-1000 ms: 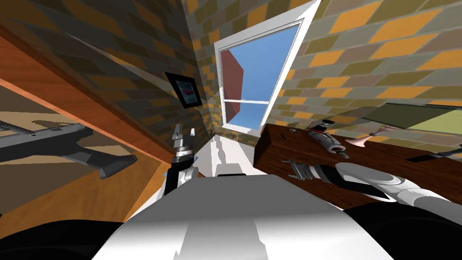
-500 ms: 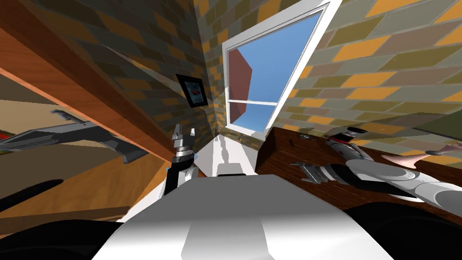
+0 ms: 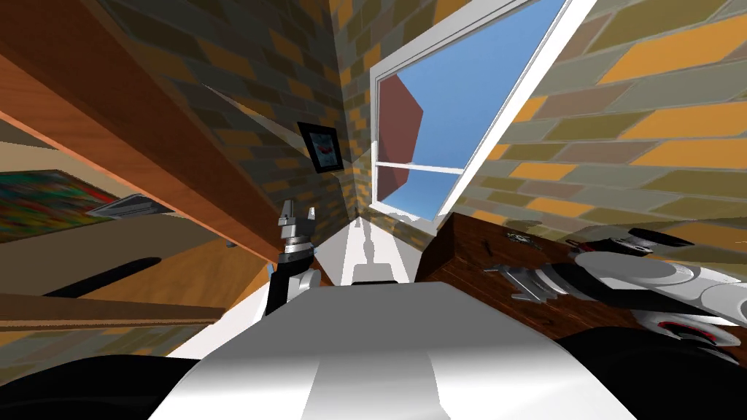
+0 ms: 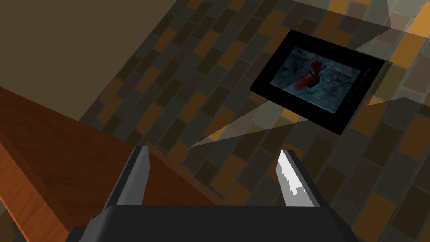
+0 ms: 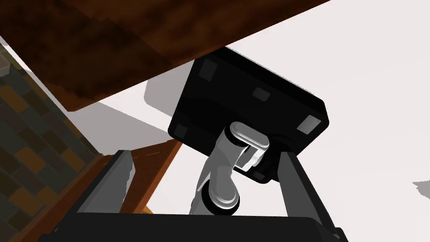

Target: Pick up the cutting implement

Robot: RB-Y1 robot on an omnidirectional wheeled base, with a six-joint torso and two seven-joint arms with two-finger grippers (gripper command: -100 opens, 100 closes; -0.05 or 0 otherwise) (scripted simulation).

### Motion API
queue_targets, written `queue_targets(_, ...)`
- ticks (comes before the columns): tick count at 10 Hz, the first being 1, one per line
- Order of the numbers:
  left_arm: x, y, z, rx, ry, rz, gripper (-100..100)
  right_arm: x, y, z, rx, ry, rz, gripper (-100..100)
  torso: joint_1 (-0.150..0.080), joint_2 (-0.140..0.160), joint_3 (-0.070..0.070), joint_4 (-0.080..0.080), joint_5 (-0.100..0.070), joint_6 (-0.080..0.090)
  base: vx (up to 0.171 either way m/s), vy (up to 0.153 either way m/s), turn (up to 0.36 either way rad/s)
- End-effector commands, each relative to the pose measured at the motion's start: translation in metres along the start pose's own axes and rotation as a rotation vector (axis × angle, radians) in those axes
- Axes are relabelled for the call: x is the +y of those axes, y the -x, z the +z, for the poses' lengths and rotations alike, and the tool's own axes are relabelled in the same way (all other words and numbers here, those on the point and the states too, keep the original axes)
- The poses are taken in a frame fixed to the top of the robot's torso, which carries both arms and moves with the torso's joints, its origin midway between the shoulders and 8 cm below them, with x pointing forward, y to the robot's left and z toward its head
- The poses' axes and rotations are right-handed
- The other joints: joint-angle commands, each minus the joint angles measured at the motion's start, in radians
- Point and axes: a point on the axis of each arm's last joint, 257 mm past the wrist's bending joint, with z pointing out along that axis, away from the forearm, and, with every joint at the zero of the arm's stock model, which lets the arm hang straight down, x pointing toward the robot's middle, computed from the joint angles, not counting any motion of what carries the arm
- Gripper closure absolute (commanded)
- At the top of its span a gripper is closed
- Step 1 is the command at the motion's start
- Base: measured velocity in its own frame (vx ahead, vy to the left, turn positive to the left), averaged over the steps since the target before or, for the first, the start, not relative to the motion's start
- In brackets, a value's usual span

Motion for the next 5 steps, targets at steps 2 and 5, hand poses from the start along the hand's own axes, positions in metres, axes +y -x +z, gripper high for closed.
queue_targets(2, 0.000, 0.000, 0.000, 0.000, 0.000, 0.000, 0, 0.025, -0.013, -0.014, 0.028, 0.085, -0.051, -100, -0.005, -0.002, -0.001, 0.000, -0.001, 0.000, 0.133, -0.273, 0.372)
queue_targets(5, 0.000, 0.000, 0.000, 0.000, 0.000, 0.000, 0, 0.052, -0.015, -0.019, 0.029, 0.142, -0.065, -100, -0.009, -0.008, -0.004, -0.002, -0.003, 0.000, 0.164, -0.301, 0.287)
